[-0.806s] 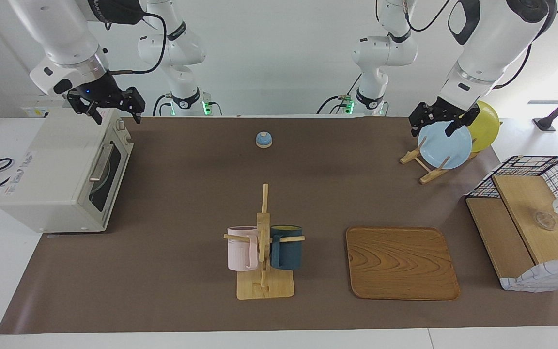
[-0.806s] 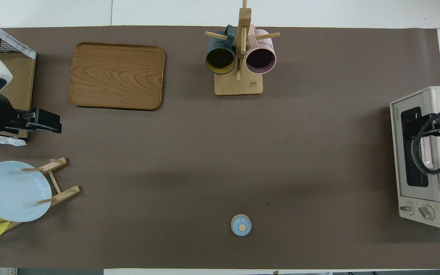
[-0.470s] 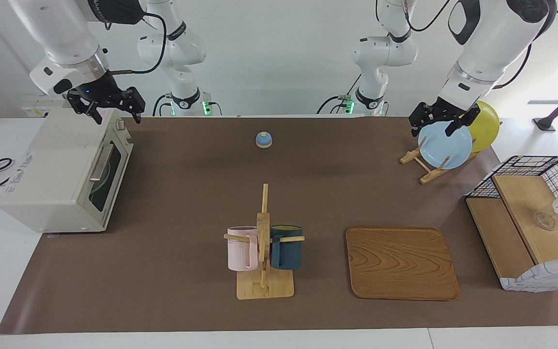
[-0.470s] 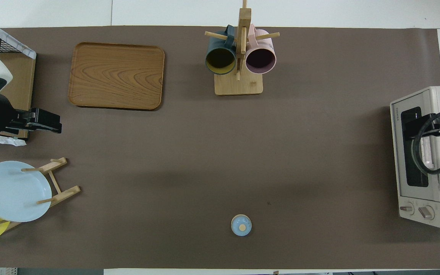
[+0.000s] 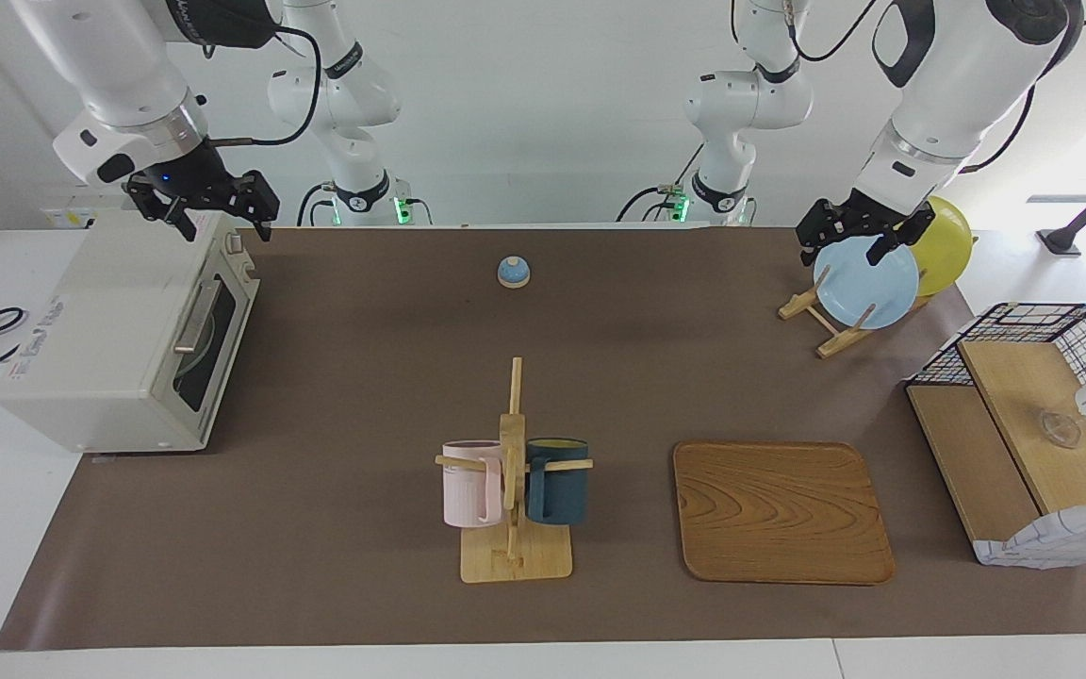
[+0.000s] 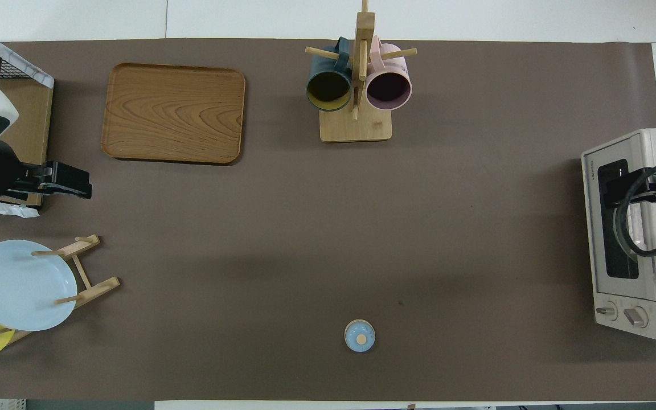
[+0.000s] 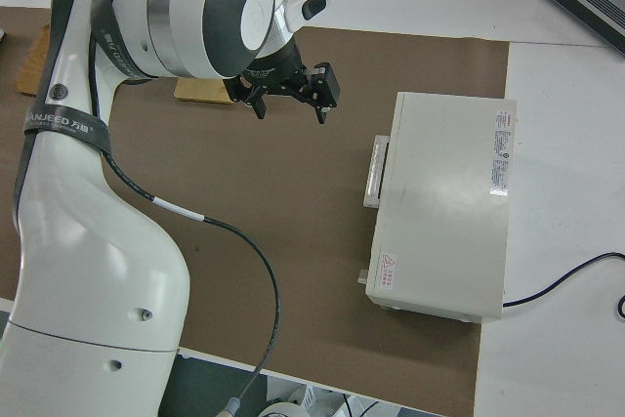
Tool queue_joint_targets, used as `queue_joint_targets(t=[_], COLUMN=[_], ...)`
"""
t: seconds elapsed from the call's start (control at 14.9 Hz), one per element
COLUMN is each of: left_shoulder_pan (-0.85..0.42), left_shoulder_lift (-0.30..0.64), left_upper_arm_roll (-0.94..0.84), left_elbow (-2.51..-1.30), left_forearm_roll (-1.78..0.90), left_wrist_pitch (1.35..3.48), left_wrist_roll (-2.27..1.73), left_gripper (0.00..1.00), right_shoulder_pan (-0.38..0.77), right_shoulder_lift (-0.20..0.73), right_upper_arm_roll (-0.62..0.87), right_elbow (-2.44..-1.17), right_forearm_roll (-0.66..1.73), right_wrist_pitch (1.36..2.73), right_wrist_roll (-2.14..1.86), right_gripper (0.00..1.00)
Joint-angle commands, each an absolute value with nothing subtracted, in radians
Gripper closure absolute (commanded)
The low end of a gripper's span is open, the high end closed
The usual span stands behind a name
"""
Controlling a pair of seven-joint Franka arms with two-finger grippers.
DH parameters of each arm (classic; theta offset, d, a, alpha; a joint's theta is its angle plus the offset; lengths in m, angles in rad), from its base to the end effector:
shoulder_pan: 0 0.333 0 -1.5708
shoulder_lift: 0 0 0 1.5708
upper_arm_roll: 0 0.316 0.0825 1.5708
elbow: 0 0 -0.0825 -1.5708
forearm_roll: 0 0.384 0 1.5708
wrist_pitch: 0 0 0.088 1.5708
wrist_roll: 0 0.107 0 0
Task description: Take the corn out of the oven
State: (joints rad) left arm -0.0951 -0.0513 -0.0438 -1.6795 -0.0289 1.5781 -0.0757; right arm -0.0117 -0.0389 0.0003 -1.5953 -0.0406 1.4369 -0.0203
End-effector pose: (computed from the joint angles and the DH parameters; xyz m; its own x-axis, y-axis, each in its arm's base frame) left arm 0.5312 -0.0779 0.6019 0.9967 -0.0626 -0.0520 -0.0615 -0.9978 0.0227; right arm 0.5274 -0.0108 0.6234 0.9928 0.0035 -0.1199 0.0082 -0.9992 0.0382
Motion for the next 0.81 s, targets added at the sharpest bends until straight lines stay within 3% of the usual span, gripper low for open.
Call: queue_joint_targets(t=[0.0, 0.13, 0.54, 0.74], left_shoulder_pan=[-0.086, -0.084, -0.086, -0.086], left_shoulder_lift=[-0.067, -0.067, -0.066, -0.067], left_upper_arm_roll=[-0.046, -0.046, -0.046, -0.046], left_elbow=[-1.686, -1.686, -1.684, -1.689], left_forearm_roll=[-0.015, -0.015, -0.015, -0.015], left_wrist_pitch=[1.58, 1.582, 1.583, 1.582], left_wrist_roll=[-0.075, -0.075, -0.077, -0.077], left_gripper=[0.0, 0.0, 0.0, 0.0], right_shoulder_pan=[-0.026, -0.026, -0.043, -0.037], right_shoulder_lift=[-0.049, -0.072, -0.109, -0.15], right_upper_arm_roll=[0.002, 0.002, -0.003, -0.002], right_elbow=[-1.632, -1.686, -1.836, -1.934], right_forearm_roll=[-0.005, -0.006, -0.047, -0.205], right_wrist_pitch=[1.502, 1.526, 1.676, 1.793], right_wrist_roll=[-0.028, -0.046, -0.115, -0.115], right_gripper=[0.51, 1.0, 1.0, 1.0])
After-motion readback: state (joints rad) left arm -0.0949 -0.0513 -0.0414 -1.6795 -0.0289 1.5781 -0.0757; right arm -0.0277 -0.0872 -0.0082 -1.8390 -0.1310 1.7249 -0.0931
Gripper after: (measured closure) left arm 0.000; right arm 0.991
